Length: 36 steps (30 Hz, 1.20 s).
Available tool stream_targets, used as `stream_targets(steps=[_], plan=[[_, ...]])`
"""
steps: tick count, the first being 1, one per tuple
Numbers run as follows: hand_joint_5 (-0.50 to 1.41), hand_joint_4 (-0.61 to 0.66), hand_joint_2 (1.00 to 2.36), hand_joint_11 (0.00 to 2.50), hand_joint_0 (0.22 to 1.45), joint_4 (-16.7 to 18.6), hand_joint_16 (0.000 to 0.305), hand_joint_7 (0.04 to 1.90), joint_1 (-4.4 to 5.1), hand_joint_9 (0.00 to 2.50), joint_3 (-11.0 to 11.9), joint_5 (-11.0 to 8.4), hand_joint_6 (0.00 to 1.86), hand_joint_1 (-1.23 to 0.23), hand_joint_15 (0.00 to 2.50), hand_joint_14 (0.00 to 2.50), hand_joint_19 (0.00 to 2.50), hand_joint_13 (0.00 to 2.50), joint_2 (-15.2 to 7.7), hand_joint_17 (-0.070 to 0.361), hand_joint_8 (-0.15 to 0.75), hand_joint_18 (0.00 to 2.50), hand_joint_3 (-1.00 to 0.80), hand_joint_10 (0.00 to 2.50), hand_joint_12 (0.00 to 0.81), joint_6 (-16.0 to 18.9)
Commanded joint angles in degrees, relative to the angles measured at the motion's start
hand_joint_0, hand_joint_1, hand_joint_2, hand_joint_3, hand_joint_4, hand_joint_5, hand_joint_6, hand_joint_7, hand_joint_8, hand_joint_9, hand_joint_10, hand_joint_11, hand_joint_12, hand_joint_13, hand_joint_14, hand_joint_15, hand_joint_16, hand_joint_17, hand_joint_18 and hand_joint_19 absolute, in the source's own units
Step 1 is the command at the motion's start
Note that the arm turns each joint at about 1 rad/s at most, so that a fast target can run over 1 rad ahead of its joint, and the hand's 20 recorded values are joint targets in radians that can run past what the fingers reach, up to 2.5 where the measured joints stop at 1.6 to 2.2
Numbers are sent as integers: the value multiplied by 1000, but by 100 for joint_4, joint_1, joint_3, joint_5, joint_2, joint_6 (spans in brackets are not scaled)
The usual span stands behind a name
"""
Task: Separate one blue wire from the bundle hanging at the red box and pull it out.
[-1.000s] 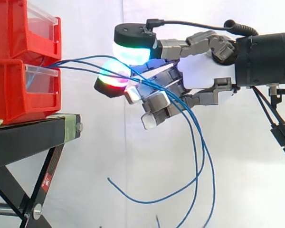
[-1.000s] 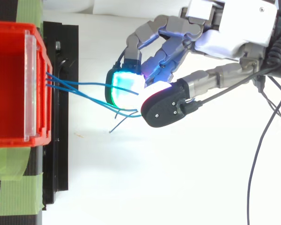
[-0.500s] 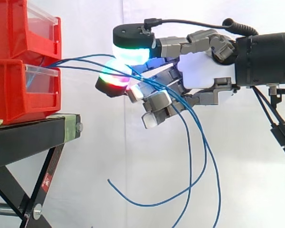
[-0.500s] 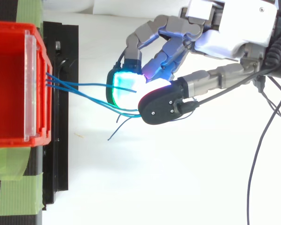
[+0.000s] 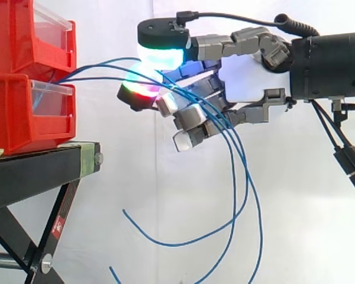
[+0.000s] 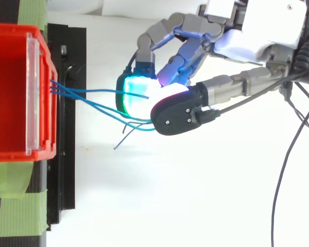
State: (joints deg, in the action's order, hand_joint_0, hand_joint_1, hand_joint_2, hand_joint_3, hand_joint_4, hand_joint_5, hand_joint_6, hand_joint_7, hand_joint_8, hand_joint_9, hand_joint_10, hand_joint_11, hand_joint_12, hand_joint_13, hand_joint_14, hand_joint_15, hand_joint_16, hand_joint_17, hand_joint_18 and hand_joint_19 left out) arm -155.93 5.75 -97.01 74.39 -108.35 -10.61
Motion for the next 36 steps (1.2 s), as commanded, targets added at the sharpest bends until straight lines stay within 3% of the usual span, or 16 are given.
stream_targets(steps=[1, 13, 22, 36], plan=[[-150, 135, 1015, 1029, 592, -25, 62, 1065, -3, 1009, 6, -3, 897, -695, 1007, 20, 629, 982, 42, 140, 405, 858, -69, 16, 511, -3], [-139, 142, 1012, 644, 588, -324, 63, 1119, 5, 824, 6, -3, 881, -725, 413, 12, 299, 482, 245, 142, 392, 495, -72, 12, 472, -12], [-135, 142, 1011, 575, 584, -561, 64, 1139, 5, 741, 15, -21, 872, -737, 338, 9, 204, 360, 297, 144, 381, 332, -78, 13, 462, -29], [-134, 141, 1011, 582, 581, -588, 65, 1163, 32, 726, 6, -74, 868, -741, 339, 10, 212, 350, 297, 146, 382, 339, -70, 13, 464, -47]])
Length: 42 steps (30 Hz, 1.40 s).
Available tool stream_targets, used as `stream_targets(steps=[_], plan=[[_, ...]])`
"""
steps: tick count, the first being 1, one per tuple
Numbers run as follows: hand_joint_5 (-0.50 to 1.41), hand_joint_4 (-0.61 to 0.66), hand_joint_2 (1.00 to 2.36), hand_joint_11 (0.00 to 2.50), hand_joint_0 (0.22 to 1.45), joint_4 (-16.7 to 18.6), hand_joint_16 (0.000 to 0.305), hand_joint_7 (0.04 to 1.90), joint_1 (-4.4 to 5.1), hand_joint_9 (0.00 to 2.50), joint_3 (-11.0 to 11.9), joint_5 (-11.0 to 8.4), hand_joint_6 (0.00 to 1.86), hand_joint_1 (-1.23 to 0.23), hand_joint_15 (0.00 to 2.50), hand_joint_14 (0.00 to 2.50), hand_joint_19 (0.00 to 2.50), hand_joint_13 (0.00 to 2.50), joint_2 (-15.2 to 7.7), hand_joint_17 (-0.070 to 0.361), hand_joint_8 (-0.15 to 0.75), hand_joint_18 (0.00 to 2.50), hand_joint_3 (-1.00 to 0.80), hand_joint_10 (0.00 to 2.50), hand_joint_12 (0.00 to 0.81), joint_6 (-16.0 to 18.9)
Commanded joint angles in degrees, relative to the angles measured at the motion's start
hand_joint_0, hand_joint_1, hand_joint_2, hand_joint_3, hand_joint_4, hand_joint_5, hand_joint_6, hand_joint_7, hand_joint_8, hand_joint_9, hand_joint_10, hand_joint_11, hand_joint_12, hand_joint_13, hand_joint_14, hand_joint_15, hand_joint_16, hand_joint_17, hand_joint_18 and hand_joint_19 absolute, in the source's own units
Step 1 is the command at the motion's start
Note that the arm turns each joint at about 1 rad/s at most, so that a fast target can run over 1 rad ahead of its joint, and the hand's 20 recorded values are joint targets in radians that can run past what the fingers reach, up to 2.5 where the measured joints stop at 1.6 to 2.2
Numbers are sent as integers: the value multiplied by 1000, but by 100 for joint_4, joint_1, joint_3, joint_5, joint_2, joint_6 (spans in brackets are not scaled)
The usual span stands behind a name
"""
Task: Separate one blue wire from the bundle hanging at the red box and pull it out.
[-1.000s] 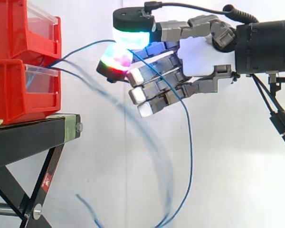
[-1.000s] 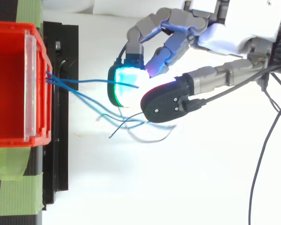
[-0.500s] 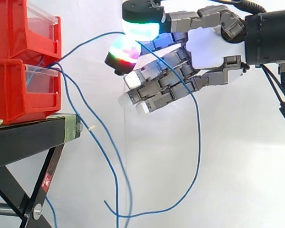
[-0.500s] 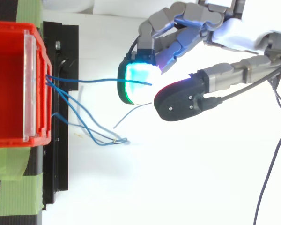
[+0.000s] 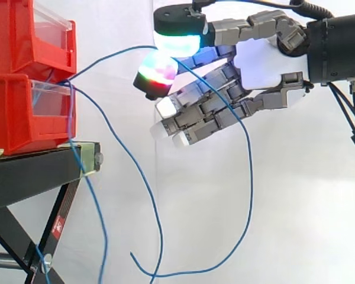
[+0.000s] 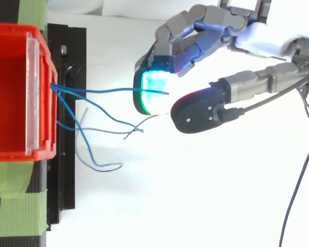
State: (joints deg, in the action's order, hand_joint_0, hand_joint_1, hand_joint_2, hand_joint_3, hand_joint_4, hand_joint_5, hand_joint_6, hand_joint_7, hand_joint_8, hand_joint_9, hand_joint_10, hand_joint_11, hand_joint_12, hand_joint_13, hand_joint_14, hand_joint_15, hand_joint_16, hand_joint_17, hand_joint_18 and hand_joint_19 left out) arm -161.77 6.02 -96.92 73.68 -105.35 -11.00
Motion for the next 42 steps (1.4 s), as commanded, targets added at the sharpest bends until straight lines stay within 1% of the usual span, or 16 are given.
stream_targets(steps=[1, 2, 5, 6, 8, 9, 13, 17, 21, 27, 30, 31, 32, 34, 37, 42], plan=[[-134, 142, 1011, 593, 581, -30, 65, 1165, 4, 729, -3, -2, 867, -741, 343, 10, 225, 358, -3, 147, 383, 355, -69, 13, 466, -16], [-134, 144, 1011, 607, 582, -66, 65, 1165, 4, 739, -3, -2, 868, -742, 348, 11, 228, 361, -3, 146, 384, 358, -73, 12, 467, -34], [-134, 145, 1011, 609, 581, -593, 65, 1164, 4, 743, -3, -20, 868, -742, 345, 11, 239, 375, 5, 147, 387, 377, -70, 11, 471, -60], [-134, 145, 1012, 607, 581, -971, 66, 1165, 13, 744, -3, -20, 868, -742, 350, 10, 240, 377, 5, 147, 388, 380, -71, 11, 471, -51], [-134, 144, 1011, 612, 581, -1437, 65, 1164, 22, 748, -3, -29, 868, -742, 354, 10, 248, 384, 5, 147, 387, 385, -71, 14, 473, 1], [-134, 140, 1011, 612, 582, -1533, 65, 1166, 22, 749, -3, -29, 868, -742, 359, 10, 248, 387, 5, 147, 387, 387, -73, 13, 473, 19], [-134, 146, 1011, 616, 583, -1586, 65, 1161, 30, 754, -3, -20, 868, -742, 364, 10, 251, 396, 5, 147, 390, 395, -72, 12, 474, 81], [-134, 144, 1012, 618, 582, -1656, 65, 1162, 57, 755, -38, 200, 869, -742, 368, 12, 256, 399, 5, 146, 388, 406, -68, 12, 473, 28], [-135, 145, 1011, 626, 582, -1674, 65, 1160, 66, 758, -64, 252, 869, -742, 373, 10, 275, 403, 5, 147, 389, 410, -68, 14, 474, 19], [-135, 144, 1011, 629, 582, -1955, 65, 1158, 83, 760, -108, 314, 870, -742, 371, 11, 273, 409, 67, 147, 388, 419, -69, 14, 475, -34], [-135, 144, 1011, 627, 583, -1788, 66, 1156, 136, 764, -433, 296, 870, -742, 378, 11, 276, 412, 207, 148, 391, 423, -71, 14, 475, -34], [-135, 142, 1011, 635, 583, -1437, 66, 1157, 189, 765, -697, 200, 870, -742, 381, 11, 276, 412, 339, 147, 391, 423, -70, 14, 475, -34], [-135, 146, 1011, 627, 582, -1287, 66, 1165, 197, 766, -794, 156, 869, -742, 378, 12, 276, 412, 383, 148, 391, 424, -68, 14, 476, -34], [-135, 140, 1011, 629, 582, -760, 66, 1157, 285, 766, -1207, -55, 870, -742, 381, 11, 276, 415, 559, 148, 391, 426, -68, 12, 476, -7], [-135, 140, 1011, 636, 583, -408, 66, 1152, 338, 765, -1418, -231, 871, -742, 382, 11, 283, 417, 603, 148, 391, 429, -71, 14, 477, 107], [-136, 140, 1011, 627, 582, -479, 66, 1161, 373, 766, -1418, -248, 871, -742, 376, 12, 282, 418, 594, 148, 390, 431, -68, 14, 477, 177]])
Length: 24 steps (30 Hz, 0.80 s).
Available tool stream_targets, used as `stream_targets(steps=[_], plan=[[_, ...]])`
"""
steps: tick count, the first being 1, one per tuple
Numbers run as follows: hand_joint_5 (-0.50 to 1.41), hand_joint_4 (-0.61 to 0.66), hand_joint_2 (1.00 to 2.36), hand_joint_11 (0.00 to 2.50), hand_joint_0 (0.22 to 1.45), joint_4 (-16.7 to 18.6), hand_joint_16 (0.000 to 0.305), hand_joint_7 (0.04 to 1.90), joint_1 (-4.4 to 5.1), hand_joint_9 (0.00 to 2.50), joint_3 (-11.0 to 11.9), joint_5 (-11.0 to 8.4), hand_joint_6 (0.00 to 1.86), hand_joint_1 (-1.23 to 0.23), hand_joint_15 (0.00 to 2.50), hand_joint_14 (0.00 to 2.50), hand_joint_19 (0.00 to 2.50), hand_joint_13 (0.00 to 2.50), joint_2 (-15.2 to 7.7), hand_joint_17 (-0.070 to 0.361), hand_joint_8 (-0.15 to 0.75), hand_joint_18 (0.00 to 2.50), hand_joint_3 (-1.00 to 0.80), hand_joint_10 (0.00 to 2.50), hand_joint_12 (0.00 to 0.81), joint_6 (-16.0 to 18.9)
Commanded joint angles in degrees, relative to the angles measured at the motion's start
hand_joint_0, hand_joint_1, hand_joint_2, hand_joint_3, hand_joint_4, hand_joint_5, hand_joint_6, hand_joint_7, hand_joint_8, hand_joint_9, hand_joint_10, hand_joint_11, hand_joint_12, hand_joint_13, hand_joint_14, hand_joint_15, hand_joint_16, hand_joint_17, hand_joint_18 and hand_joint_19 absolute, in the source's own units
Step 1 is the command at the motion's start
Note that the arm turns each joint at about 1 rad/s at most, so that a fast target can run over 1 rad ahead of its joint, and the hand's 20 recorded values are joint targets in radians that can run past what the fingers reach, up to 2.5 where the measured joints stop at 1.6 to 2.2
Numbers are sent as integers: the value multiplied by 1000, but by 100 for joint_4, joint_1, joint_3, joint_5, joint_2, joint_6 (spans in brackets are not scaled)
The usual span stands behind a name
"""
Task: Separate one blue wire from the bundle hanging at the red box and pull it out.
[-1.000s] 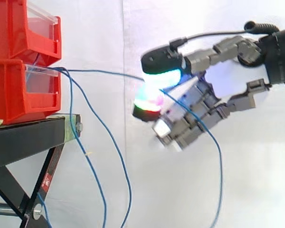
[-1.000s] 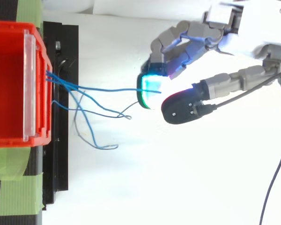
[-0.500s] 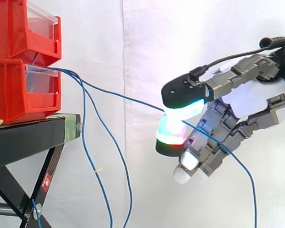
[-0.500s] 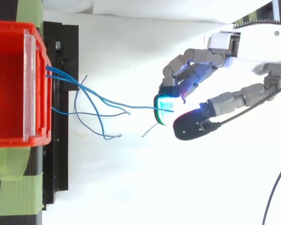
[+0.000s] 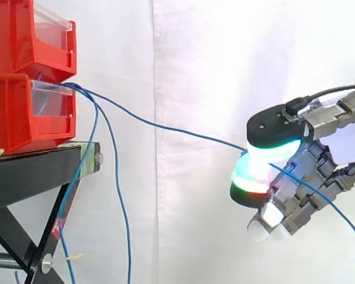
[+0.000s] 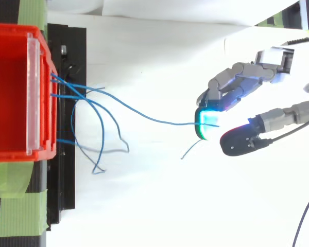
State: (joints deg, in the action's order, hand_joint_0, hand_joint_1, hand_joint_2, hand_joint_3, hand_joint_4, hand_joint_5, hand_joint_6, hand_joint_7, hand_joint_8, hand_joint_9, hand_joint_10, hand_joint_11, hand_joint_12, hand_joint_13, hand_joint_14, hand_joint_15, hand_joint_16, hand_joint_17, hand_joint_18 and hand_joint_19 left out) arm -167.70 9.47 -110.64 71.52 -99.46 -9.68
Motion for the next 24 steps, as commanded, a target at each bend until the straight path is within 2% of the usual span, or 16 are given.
stream_targets(steps=[1, 4, 7, 9, 15, 24], plan=[[-136, 137, 1011, 632, 584, 115, 66, 1151, 29, 767, -46, -33, 871, -743, 376, 11, 283, 418, 5, 148, 390, 431, -74, 14, 475, 54], [-136, 138, 1011, 640, 583, 124, 66, 1151, 38, 767, -46, -51, 871, -742, 382, 11, 282, 419, 5, 148, 390, 432, -70, 12, 475, 10], [-136, 136, 1012, 641, 583, 159, 66, 1152, 46, 770, -46, -192, 871, -741, 382, 11, 282, 419, 5, 148, 392, 432, -70, 14, 475, -69], [-136, 138, 1011, 636, 583, 159, 66, 1161, 46, 767, -46, -209, 871, -741, 382, 11, 283, 419, 5, 148, 392, 433, -70, 14, 475, -148], [-136, 131, 1012, 637, 583, 159, 66, 1152, 46, 769, -46, -200, 872, -741, 378, 12, 282, 420, 5, 148, 392, 434, -69, 12, 475, -315], [-136, 136, 1012, 629, 583, 159, 66, 1150, 46, 771, -46, -200, 872, -741, 380, 11, 281, 424, 5, 148, 390, 439, -67, 14, 476, -324]])
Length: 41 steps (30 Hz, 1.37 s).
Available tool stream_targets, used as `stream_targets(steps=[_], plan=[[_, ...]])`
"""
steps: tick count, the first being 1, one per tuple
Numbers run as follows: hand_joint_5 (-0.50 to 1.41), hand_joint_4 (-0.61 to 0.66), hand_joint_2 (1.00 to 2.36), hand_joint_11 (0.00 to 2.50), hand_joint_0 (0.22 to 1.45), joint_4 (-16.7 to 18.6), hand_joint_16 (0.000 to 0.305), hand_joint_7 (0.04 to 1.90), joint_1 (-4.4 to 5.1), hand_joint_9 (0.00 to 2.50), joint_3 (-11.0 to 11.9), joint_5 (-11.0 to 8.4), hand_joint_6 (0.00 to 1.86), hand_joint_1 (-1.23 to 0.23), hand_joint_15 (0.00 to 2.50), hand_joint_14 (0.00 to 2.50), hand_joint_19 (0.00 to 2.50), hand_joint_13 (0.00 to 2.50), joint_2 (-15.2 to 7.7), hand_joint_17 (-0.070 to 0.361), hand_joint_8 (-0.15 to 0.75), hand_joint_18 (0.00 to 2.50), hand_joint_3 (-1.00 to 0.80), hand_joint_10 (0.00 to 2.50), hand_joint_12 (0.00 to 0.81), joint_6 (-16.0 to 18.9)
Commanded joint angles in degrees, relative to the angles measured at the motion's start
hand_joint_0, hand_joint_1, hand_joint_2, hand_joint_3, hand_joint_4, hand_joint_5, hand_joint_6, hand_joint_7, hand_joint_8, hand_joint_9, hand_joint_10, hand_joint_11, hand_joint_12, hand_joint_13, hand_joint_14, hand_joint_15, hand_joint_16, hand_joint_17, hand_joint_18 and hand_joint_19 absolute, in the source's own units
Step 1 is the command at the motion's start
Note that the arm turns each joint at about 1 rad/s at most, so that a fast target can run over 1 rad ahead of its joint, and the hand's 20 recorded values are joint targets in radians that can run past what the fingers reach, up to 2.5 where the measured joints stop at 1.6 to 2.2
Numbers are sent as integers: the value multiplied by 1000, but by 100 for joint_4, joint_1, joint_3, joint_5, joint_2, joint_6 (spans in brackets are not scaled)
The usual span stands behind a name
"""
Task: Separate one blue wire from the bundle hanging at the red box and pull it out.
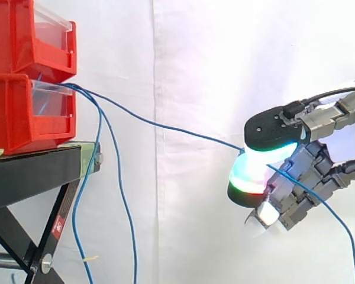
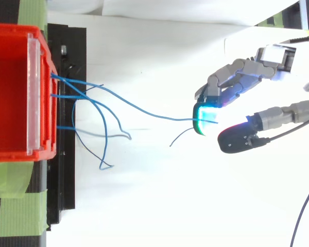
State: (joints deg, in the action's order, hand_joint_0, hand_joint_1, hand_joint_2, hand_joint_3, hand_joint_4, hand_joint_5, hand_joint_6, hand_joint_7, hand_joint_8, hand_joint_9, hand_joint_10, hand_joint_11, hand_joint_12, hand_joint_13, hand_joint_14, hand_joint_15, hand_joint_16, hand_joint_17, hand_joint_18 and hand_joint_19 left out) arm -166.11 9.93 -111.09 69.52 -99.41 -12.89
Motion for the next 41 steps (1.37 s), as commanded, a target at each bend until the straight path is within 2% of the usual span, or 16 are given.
stream_targets(steps=[1, 41], plan=[[-136, 137, 1012, 634, 583, 0, 66, 1158, 0, 773, 0, 0, 872, -741, 385, 11, 281, 426, 0, 148, 390, 441, -66, 12, 477, -3], [-139, 139, 1015, 680, 595, 0, 64, 1165, 0, 858, 0, 0, 870, -741, 451, 12, 339, 525, 0, 143, 407, 529, -68, 12, 486, -3]])
